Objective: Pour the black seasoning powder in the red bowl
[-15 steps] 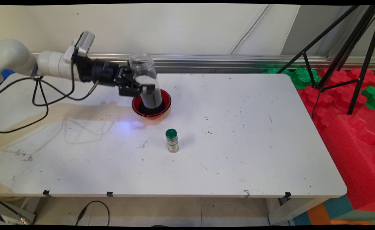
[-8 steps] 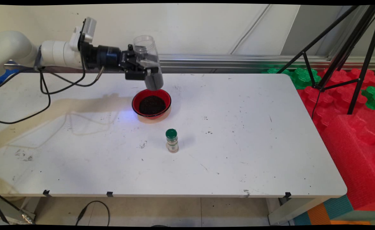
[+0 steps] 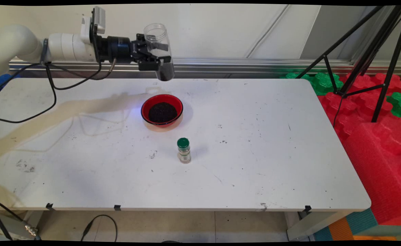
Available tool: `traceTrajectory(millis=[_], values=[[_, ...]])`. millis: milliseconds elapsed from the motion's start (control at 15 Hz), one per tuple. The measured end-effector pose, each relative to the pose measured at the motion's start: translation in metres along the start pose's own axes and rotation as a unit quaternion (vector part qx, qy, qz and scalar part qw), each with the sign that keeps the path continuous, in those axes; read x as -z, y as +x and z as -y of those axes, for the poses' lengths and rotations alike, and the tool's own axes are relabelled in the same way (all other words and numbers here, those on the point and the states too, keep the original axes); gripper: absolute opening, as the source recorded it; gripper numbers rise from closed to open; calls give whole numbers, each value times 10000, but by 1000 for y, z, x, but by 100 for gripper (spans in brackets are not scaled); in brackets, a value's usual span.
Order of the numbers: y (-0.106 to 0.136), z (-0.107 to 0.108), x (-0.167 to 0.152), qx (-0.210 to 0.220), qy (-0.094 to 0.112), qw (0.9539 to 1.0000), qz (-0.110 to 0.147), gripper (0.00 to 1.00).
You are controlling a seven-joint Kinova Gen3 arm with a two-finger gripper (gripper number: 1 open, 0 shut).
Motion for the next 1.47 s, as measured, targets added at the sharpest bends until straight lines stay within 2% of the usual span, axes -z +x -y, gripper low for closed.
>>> traceTrajectory(millis=[333, 667, 1000, 1467], values=[[-3, 15, -2, -268, 239, 9993, 134, 0], [-16, 29, -4, -742, 430, 9955, 405, 0], [-29, 35, -6, -1062, 473, 9914, 600, 0], [-49, 37, -6, -1533, 404, 9837, 849, 0]])
